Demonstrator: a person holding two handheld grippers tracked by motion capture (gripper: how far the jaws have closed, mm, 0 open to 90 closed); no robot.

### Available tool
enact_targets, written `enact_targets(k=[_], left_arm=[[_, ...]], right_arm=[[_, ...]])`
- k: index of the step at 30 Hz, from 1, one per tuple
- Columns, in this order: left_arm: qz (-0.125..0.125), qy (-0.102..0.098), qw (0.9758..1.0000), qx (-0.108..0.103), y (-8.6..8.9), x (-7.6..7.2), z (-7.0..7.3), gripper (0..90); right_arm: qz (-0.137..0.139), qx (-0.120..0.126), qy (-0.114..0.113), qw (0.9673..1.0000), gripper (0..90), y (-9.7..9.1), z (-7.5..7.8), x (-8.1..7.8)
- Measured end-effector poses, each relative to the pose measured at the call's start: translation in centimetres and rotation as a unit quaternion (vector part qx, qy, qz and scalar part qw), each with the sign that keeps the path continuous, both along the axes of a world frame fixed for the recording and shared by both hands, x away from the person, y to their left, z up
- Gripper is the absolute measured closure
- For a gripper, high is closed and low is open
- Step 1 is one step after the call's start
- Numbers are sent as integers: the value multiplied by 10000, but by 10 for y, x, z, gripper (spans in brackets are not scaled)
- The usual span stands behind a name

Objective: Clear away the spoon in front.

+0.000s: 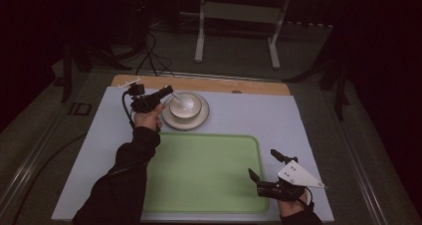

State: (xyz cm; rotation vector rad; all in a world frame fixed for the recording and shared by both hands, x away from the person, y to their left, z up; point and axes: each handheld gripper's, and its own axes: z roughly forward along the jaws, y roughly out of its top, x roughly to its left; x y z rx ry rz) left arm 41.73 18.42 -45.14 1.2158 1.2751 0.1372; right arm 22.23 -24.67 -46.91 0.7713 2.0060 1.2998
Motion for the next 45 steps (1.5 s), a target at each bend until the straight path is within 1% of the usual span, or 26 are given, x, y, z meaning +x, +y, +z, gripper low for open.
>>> enact_targets(k=[5, 6, 7, 8, 13, 14, 15, 16, 17, 18, 19, 21, 24, 30, 31, 32, 33, 35, 37, 38, 40, 41, 42, 43, 44, 45], left_arm=[[-96, -78, 9999, 117, 3, -6, 14, 851], [-186, -104, 9997, 137, 5, -8, 20, 851], [-186, -104, 9997, 137, 5, -8, 20, 851], [-269, -109, 9994, 213, 7, -11, 26, 851], [-463, -163, 9982, 346, 9, -15, 37, 851], [-669, -168, 9967, 418, 9, -17, 42, 851], [-669, -168, 9967, 418, 9, -17, 42, 851], [-838, -185, 9950, 509, 8, -19, 47, 851], [-838, -185, 9950, 509, 8, -19, 47, 851], [-922, -206, 9939, 569, 7, -21, 49, 851], [-1086, -222, 9917, 650, 5, -23, 53, 851], [-1125, -237, 9911, 674, 4, -25, 55, 851], [-1343, -299, 9878, 734, 2, -31, 62, 851], [-1746, -406, 9790, 973, -1, -42, 73, 850], [-1841, -404, 9770, 1001, -2, -43, 74, 851], [-1966, -402, 9731, 1135, -5, -46, 74, 851], [-1966, -402, 9731, 1135, -5, -46, 74, 850], [-2133, -363, 9691, 1184, -8, -47, 73, 850], [-2378, -296, 9619, 1318, -14, -48, 68, 851], [-2378, -296, 9619, 1318, -14, -48, 68, 851], [-2596, -229, 9553, 1397, -18, -50, 63, 850], [-2596, -229, 9553, 1397, -18, -50, 63, 850], [-2734, -205, 9512, 1420, -21, -51, 60, 850], [-2734, -205, 9512, 1420, -21, -51, 60, 850], [-2787, -169, 9492, 1449, -23, -52, 58, 850], [-2893, -147, 9456, 1484, -26, -54, 54, 850]], right_arm=[[-3, -26, -8, 10000, 104, 1, 0, 0], [-6, -33, -8, 10000, 104, 1, 0, 0], [-7, -30, -7, 10000, 104, 1, 0, 0], [-5, -29, -5, 10000, 104, 1, 0, 0], [-1, -47, 0, 10000, 104, 2, 0, 0], [4, -51, 5, 10000, 104, 2, 0, 0], [4, -51, 5, 10000, 104, 2, 0, 0], [4, -51, 6, 10000, 104, 2, 0, 0], [1, -55, 9, 10000, 104, 2, -1, 0], [0, -56, 8, 10000, 104, 2, -1, 0], [-1, -55, 16, 10000, 104, 2, -1, 1], [-4, -61, 18, 10000, 104, 2, -1, 1], [-6, -65, -1, 10000, 104, 2, 0, 0], [-7, -65, -3, 10000, 104, 2, 0, 0], [7, -68, 0, 10000, 104, 2, 0, 0], [9, -74, -3, 10000, 104, 3, 0, 0], [9, -74, -3, 10000, 104, 3, 0, 0], [9, -84, 8, 10000, 104, 3, -1, 0], [14, -86, 13, 10000, 104, 3, -1, 1], [8, -85, 13, 10000, 104, 3, -1, 1], [21, -80, 14, 10000, 104, 3, -1, 1], [15, -80, 12, 10000, 104, 3, -1, 1], [17, -77, 17, 10000, 104, 3, -1, 1], [17, -77, 17, 10000, 104, 3, -1, 1], [19, -73, 17, 10000, 104, 3, -1, 1], [17, -87, 11, 10000, 104, 3, -1, 1]])
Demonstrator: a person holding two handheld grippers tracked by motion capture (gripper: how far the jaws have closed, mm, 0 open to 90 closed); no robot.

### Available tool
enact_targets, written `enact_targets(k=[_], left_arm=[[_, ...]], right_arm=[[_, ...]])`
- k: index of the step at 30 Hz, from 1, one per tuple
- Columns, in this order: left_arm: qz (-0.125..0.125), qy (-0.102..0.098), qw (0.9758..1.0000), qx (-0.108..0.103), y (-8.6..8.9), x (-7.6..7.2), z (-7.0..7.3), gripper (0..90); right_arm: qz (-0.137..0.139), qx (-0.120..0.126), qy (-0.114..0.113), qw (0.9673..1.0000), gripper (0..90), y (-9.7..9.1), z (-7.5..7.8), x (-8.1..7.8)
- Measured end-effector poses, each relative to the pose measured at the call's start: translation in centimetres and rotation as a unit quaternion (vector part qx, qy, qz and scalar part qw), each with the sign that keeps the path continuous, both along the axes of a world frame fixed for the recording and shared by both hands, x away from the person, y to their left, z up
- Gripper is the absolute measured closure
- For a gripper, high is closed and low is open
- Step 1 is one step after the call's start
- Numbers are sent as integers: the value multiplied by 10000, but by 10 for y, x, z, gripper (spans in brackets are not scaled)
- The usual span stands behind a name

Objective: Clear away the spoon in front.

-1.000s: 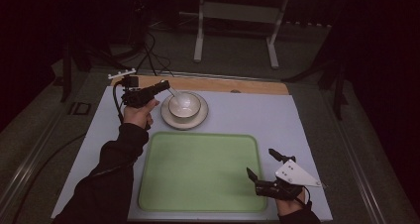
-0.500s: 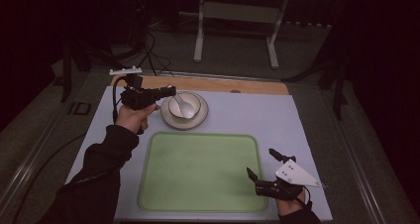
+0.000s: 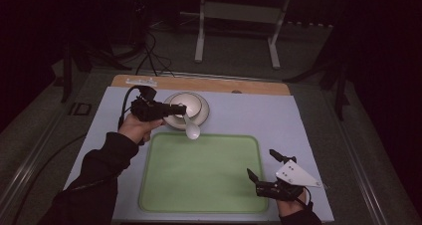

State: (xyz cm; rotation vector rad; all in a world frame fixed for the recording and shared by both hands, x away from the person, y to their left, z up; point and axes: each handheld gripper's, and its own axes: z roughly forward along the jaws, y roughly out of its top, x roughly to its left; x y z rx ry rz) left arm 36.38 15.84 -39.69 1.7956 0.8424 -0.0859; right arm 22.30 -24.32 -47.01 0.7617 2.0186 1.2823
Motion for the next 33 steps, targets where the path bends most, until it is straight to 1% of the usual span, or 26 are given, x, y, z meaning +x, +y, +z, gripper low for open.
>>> enact_targets(k=[1, 4, 5, 6, 7, 10, 12, 15, 19, 21, 22, 23, 26, 27, 29, 30, 32, 33], left_arm=[[0, 0, 10000, 0, 0, 0, 0, 850], [-179, 60, 9998, 92, -6, -4, -5, 850], [-279, 83, 9995, 133, -9, -5, -6, 850], [-413, 109, 9989, 216, -14, -8, -9, 850], [-413, 109, 9989, 216, -14, -8, -9, 850], [-648, 148, 9971, 368, -22, -13, -13, 850], [-758, 143, 9957, 516, -28, -17, -16, 850], [-933, 222, 9937, 582, -35, -21, -22, 850], [-1195, 286, 9904, 637, -43, -26, -30, 850], [-1282, 301, 9892, 645, -45, -28, -33, 850], [-1378, 314, 9877, 674, -48, -31, -35, 850], [-1378, 314, 9877, 674, -48, -31, -35, 849], [-1498, 346, 9858, 676, -51, -34, -38, 850], [-1577, 374, 9845, 670, -52, -35, -40, 850], [-1663, 401, 9827, 708, -55, -37, -43, 849], [-1769, 410, 9807, 728, -57, -38, -46, 850], [-1846, 442, 9790, 747, -61, -40, -50, 849], [-1917, 445, 9773, 782, -63, -41, -51, 849]], right_arm=[[0, 0, 0, 10000, 104, 0, 0, 0], [19, -23, 6, 10000, 104, 1, 0, 0], [19, -23, 6, 10000, 104, 1, 0, 0], [25, -24, 0, 10000, 104, 1, -1, 0], [25, -24, 0, 10000, 104, 1, -1, 0], [41, -20, 25, 10000, 104, 1, -1, 1], [41, -20, 22, 10000, 104, 1, -1, 1], [46, -16, 17, 10000, 104, 1, -1, 1], [49, -18, 24, 10000, 104, 1, -1, 1], [49, -21, 26, 10000, 104, 1, -1, 1], [52, -19, 26, 10000, 104, 1, -1, 1], [53, -19, 27, 10000, 104, 1, -1, 1], [66, -22, 38, 10000, 104, 2, -1, 1], [72, -29, 34, 10000, 104, 2, -1, 1], [74, -31, 36, 10000, 104, 2, -1, 1], [79, -29, 49, 10000, 104, 2, -1, 1], [82, -34, 44, 10000, 104, 2, -1, 1], [84, -38, 46, 9999, 104, 2, -1, 1]])
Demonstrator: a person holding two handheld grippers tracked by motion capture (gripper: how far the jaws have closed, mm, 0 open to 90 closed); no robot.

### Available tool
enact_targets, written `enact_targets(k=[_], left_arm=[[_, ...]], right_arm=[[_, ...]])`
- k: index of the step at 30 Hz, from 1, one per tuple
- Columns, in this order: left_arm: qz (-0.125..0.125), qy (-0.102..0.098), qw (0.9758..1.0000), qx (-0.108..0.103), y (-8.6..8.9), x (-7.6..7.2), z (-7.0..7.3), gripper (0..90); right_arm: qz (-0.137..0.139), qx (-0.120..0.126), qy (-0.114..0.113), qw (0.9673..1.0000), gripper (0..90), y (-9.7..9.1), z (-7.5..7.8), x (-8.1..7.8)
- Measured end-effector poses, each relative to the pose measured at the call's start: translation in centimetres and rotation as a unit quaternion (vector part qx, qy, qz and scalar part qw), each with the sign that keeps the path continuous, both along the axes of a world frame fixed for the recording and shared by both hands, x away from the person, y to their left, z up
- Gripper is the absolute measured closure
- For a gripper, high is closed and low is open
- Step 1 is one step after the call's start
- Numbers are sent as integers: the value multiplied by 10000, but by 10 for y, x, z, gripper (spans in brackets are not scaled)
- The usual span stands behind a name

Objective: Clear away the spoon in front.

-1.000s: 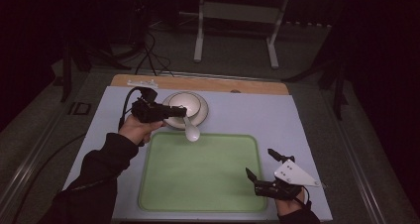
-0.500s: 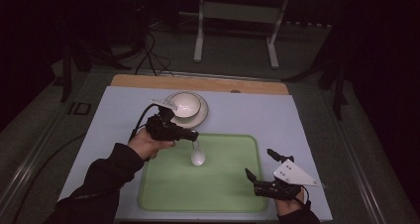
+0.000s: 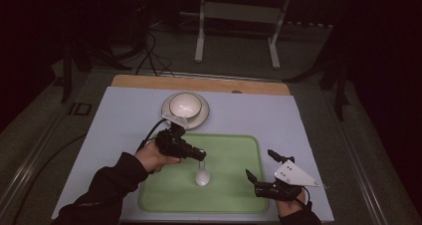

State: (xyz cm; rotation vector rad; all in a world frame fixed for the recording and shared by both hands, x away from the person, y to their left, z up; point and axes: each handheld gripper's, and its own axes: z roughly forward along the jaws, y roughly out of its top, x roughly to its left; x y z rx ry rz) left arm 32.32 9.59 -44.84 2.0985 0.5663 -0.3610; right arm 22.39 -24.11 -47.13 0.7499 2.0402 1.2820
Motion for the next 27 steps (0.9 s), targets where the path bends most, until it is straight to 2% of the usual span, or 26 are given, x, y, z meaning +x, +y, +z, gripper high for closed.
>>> enact_targets(k=[1, 4, 5, 11, 14, 18, 23, 27], left_arm=[[-72, 86, 9999, 23, -3, 0, -4, 849], [-129, 107, 9998, 55, -6, 0, -8, 849], [-200, 176, 9996, 71, -7, 0, -10, 849], [-390, 239, 9989, 104, -16, 0, -21, 847], [-425, 275, 9987, -10, -15, 3, -26, 845], [-197, 39, 9997, -115, -13, 7, -33, 810], [86, -31, 9998, -184, -12, 16, -49, 758], [338, 23, 9992, -206, -12, 24, -64, 714]], right_arm=[[-2, -6, -2, 10000, 104, 0, 0, 0], [6, -22, 9, 10000, 104, 0, 0, 0], [9, -24, 11, 10000, 104, 0, 0, 0], [4, -26, 10, 10000, 105, 0, 0, 0], [-1, -27, 12, 10000, 104, 0, 0, 0], [8, -25, 24, 10000, 104, -1, -1, 1], [9, -34, 24, 10000, 105, 0, -1, 1], [24, -38, 43, 10000, 105, 0, -1, 1]])
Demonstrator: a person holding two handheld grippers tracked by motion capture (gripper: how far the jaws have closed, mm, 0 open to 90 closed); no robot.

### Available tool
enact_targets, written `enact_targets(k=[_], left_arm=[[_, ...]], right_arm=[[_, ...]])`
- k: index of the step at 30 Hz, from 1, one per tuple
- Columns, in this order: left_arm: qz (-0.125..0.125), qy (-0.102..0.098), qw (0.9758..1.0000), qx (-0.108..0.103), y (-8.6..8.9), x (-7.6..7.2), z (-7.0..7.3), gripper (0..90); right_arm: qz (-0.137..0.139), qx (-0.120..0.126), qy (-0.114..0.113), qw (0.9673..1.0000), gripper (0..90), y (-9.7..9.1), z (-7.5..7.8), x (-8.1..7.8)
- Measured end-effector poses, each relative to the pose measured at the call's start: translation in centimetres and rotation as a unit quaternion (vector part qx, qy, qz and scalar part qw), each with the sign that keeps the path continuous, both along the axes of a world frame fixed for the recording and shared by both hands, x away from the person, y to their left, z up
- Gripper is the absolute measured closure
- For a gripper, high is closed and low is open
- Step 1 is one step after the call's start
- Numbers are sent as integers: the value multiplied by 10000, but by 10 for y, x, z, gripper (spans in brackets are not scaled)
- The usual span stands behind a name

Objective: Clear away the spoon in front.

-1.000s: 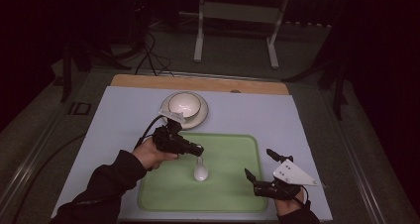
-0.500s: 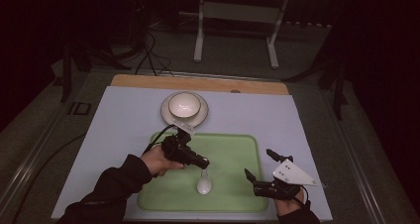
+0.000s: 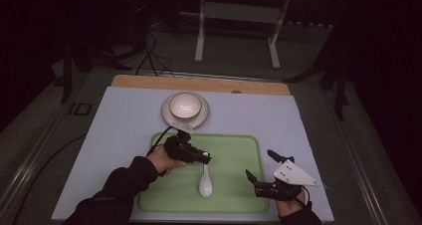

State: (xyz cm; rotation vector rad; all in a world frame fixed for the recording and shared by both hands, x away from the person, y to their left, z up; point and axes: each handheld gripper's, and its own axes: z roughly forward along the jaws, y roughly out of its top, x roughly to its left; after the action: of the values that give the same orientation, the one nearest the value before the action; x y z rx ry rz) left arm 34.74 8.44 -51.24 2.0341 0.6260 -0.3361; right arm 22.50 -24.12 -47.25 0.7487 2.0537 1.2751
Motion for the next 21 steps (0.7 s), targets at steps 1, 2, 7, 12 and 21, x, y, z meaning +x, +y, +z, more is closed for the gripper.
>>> enact_targets(k=[1, 2, 7, 12, 21], left_arm=[[32, 19, 10000, 16, 0, 2, -3, 701], [71, 27, 10000, 43, 0, 4, -6, 676], [283, -45, 9992, 266, -4, 9, -19, 619], [528, -19, 9980, 357, -8, 13, -30, 587], [748, -106, 9960, 477, -13, 18, -41, 552]], right_arm=[[-3, -3, 3, 10000, 105, 0, 0, 0], [0, -5, 10, 10000, 105, 0, 0, 0], [10, -8, 18, 10000, 105, 0, 0, 0], [30, -13, 34, 10000, 105, 0, 0, 1], [43, -13, 51, 10000, 108, -1, -1, 1]])
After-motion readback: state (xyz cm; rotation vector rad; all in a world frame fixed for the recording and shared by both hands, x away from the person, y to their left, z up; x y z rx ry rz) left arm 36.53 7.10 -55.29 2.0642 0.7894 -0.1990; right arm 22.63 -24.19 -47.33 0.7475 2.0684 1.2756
